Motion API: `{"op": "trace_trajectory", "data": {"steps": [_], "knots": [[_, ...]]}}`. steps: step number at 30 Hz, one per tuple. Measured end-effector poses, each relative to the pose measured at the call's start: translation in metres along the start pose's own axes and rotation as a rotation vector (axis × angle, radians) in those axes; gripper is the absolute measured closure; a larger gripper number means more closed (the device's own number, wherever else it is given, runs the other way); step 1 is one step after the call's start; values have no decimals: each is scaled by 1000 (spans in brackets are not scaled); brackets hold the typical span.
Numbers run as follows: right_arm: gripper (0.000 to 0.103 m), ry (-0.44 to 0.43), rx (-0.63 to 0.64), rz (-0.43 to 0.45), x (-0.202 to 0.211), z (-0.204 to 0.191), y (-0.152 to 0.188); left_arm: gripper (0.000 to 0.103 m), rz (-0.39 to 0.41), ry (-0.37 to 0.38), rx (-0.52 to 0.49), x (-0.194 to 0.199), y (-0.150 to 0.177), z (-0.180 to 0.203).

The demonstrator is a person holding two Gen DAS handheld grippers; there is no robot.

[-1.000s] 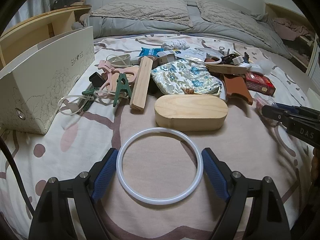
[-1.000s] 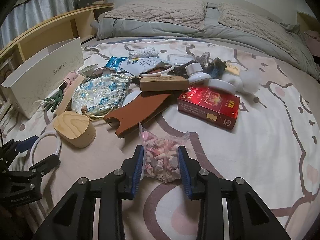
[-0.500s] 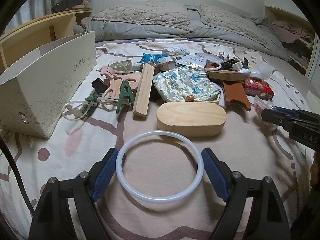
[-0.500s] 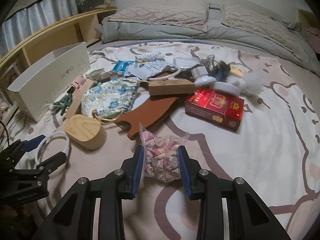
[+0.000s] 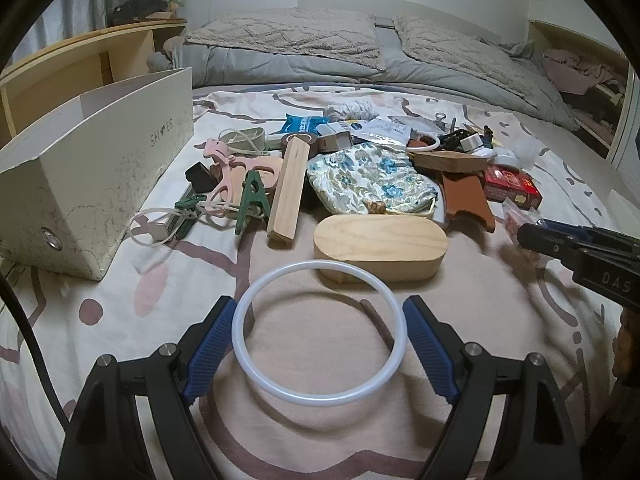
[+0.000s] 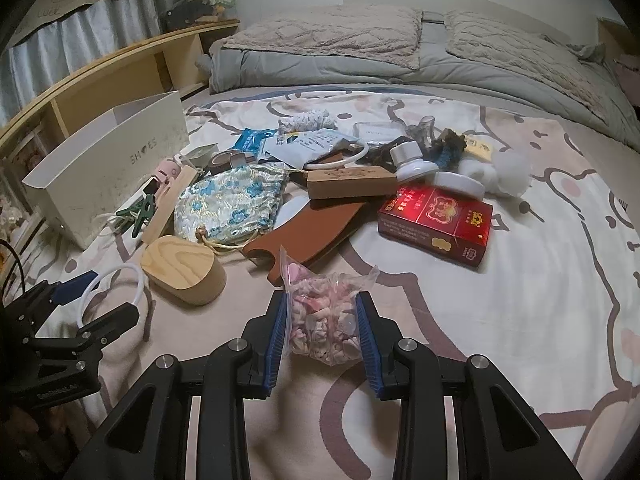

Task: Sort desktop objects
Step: 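Close the left tool on the white ring while the right tool closes on the bead bag, then lift the white ring with the left tool while the right tool lifts the bead bag toward the box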

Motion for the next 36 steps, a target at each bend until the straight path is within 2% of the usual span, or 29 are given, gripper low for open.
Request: {"op": "trace_trajectory", "data": {"steps": [26,29,32,34,35,36], "knots": [[69,-82,-2,99,31,-23,-26,18,122,-2,-20,36,-36,-14],[68,-48,-38,93,29,-11,-26,18,117,2,-7,35,-33,-17],[68,-52,-78,16,14,0,-16,18,106,9,2,33,-30,-18],[57,-20,-79,-17,4,4,-9,18,105,16,6,33,-29,-17],[32,2,-71,-18,1,5,-6,18,105,17,5,33,-29,-16],[17,11,-53,-10,0,3,-5,18,106,17,5,33,-29,-16]]}}
Point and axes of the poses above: each gripper's, at about its wrist camera, not at the fingertips, and x roughly against the way its jaws point, z to its right, y to its underside, the point moved 10 cm from there along -x, roughly the way its jaws point, and after that the axes turned 13 degrees about -x, right-handed, at the moved point
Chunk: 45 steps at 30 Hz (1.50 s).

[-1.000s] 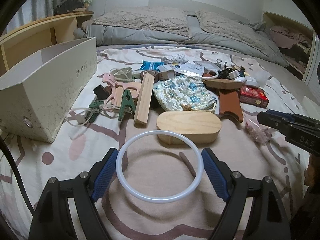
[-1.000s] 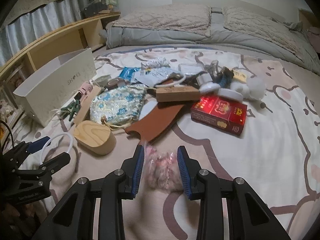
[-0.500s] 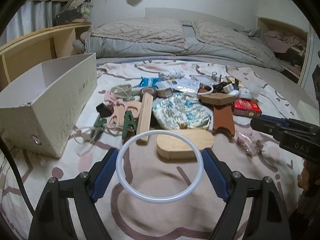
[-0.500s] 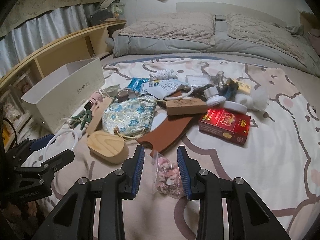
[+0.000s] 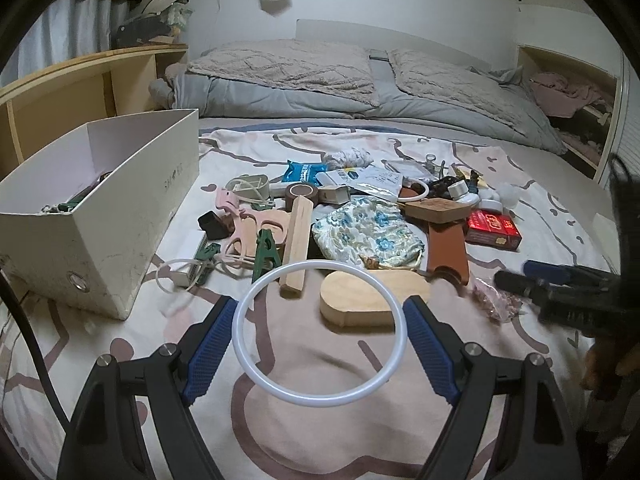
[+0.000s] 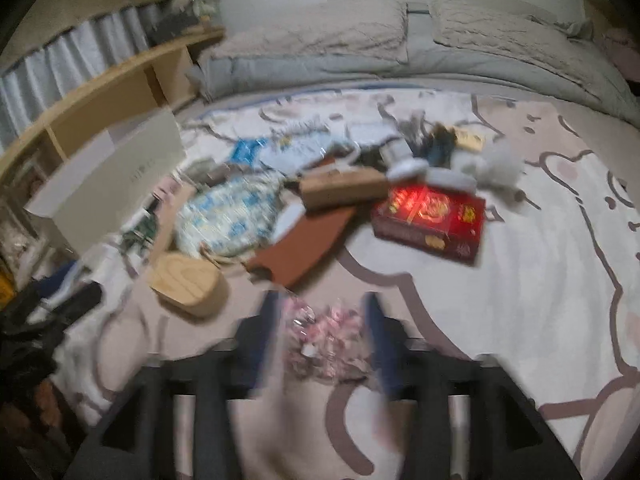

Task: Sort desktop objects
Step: 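Lift the white ring with the left tool while the right tool lifts the bead bag toward the box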

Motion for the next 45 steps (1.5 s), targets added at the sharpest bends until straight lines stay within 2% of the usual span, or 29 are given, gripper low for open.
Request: {"op": "trace_trajectory", "data": {"steps": [4,10,11,12,14,18,29,39,45], "knots": [[16,7,20,-10,-6,-5,4,18,-5,5,4,-1,1,2],[16,76,18,-97,-29,8,18,18,-9,13,-1,-3,3,6],[22,82,21,-94,-29,9,18,18,-9,14,-2,-3,3,6],[41,90,33,-82,-28,10,16,18,-9,15,-2,-3,3,6],[59,65,34,-80,-27,8,14,18,-7,16,-4,-2,3,7],[68,56,51,-54,-21,4,14,18,-7,15,0,-2,3,6],[70,-20,59,-10,-1,-18,8,18,11,14,10,3,-2,1],[70,-123,52,87,33,-56,-15,18,54,14,20,19,-21,-10],[70,-170,68,115,47,-80,-24,18,92,-9,24,32,-38,-26]]}}
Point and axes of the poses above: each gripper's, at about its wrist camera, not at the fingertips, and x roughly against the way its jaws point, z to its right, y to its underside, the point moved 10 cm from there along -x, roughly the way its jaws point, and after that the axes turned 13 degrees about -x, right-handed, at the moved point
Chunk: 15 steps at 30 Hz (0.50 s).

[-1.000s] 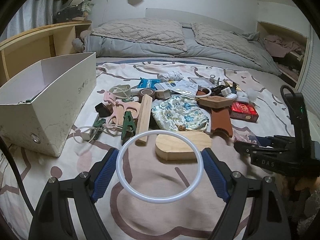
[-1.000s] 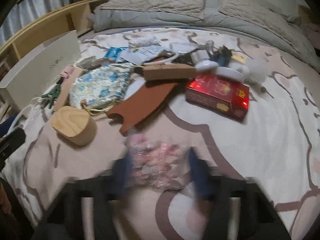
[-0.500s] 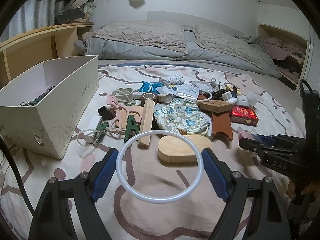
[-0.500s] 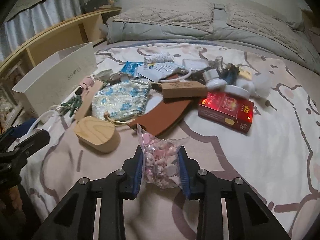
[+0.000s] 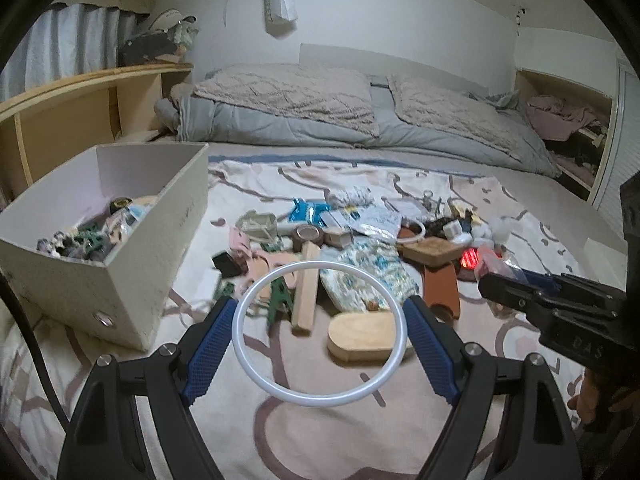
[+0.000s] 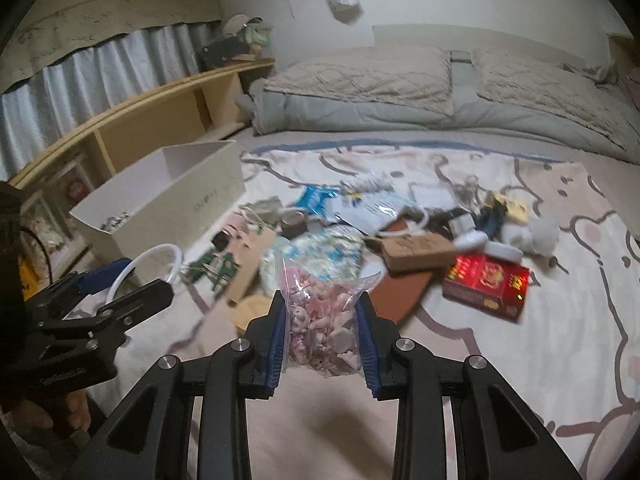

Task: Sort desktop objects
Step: 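Lift the white ring with the left tool while the right tool lifts the bead bag toward the box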

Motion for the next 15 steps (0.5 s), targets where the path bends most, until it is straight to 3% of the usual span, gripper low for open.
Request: {"op": "trace_trajectory", "data": {"steps": [7,15], "knots": [[70,-47,16,17,1,-26,-11,18,27,-18,37,8,-17,-28],[70,-112,38,25,0,-63,-23,18,72,-118,34,13,-42,-90]]}}
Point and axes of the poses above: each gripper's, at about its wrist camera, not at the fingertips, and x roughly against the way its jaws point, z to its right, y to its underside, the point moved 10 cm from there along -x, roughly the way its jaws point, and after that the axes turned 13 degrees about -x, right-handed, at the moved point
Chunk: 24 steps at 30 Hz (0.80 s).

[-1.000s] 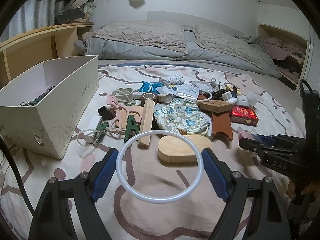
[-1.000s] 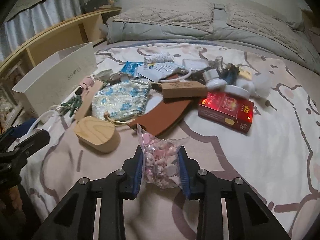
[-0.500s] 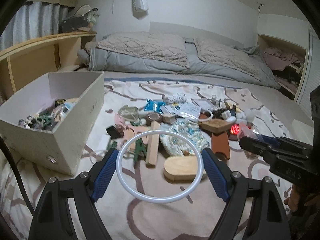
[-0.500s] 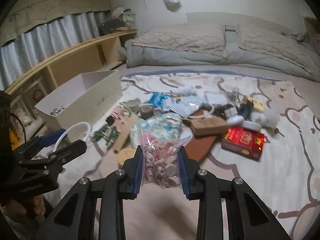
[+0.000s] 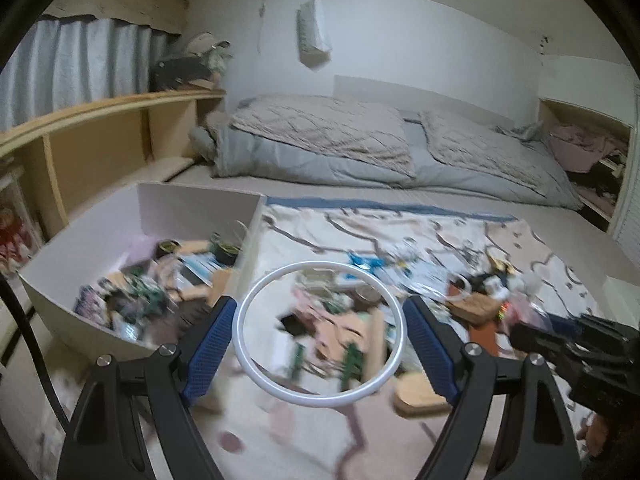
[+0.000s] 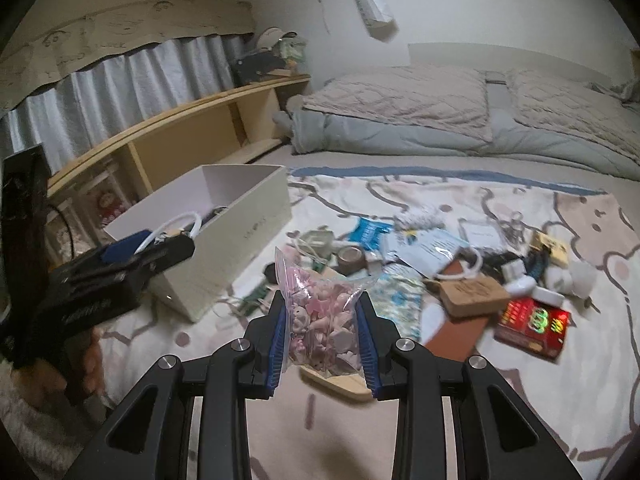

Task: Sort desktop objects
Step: 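Lift the white ring with the left tool while the right tool lifts the bead bag toward the box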

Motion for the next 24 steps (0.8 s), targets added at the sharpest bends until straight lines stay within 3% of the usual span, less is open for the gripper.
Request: {"op": "trace_trajectory", "data": {"steps": [15,24], "knots": [[70,-93,71,-9,-21,-76,-7,18,5,-209,21,-14,-25,-140],[70,-130,79,-45,-27,-105,8,18,-51,-262,41,-46,-22,-189]]}}
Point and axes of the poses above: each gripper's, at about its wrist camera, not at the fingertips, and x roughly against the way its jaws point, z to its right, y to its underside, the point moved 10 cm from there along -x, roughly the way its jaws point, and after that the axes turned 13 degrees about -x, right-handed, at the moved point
